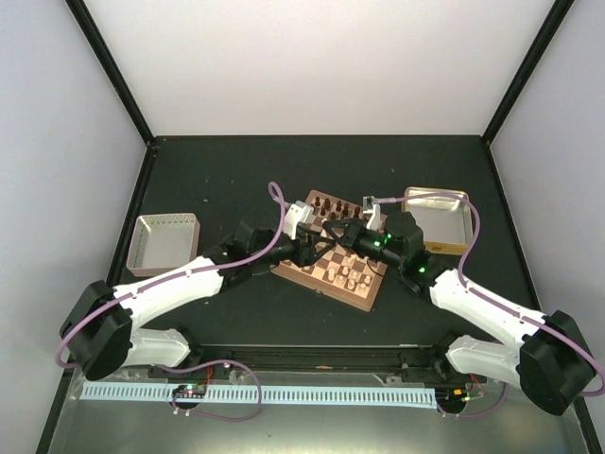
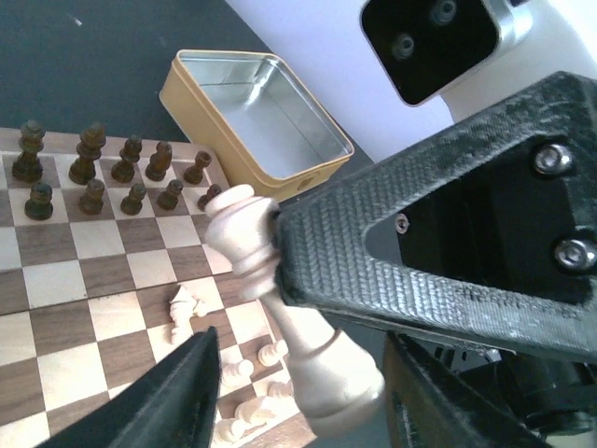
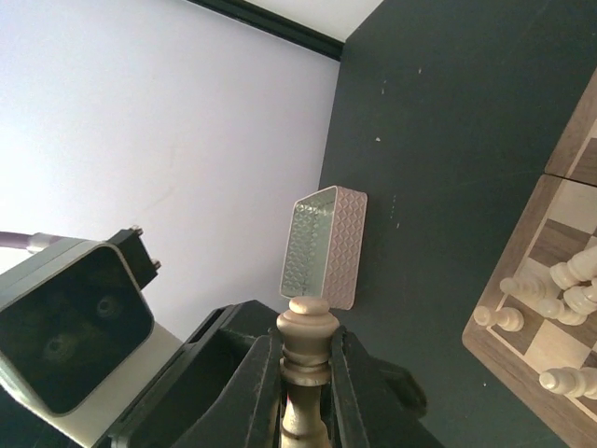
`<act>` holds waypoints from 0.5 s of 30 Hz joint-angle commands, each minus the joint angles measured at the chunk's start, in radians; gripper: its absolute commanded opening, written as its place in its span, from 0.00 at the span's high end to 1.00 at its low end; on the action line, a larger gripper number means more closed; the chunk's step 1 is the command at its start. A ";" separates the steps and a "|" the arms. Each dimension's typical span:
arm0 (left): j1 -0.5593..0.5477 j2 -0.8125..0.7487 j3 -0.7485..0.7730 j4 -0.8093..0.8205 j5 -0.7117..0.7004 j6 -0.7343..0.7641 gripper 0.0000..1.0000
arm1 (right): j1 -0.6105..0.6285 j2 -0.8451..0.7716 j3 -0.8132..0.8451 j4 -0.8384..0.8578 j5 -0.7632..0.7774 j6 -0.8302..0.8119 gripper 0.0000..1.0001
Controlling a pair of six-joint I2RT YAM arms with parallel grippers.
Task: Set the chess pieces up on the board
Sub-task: Place the chess piece on the chessboard.
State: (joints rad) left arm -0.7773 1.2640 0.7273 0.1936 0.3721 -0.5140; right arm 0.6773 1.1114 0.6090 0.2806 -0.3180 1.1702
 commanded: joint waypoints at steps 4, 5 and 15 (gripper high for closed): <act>0.013 -0.001 0.090 -0.017 0.000 0.076 0.66 | -0.004 -0.014 0.009 -0.003 -0.049 -0.034 0.90; 0.013 -0.002 0.094 -0.026 -0.003 0.087 0.68 | -0.004 -0.017 0.009 -0.015 -0.046 -0.046 0.90; 0.013 -0.004 0.109 -0.035 0.115 0.313 0.98 | -0.024 -0.064 0.062 -0.178 -0.063 -0.206 0.67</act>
State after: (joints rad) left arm -0.7715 1.2659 0.7784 0.1379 0.3996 -0.3683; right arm 0.6704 1.0813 0.6262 0.2108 -0.3416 1.0565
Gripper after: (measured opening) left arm 0.161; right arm 0.251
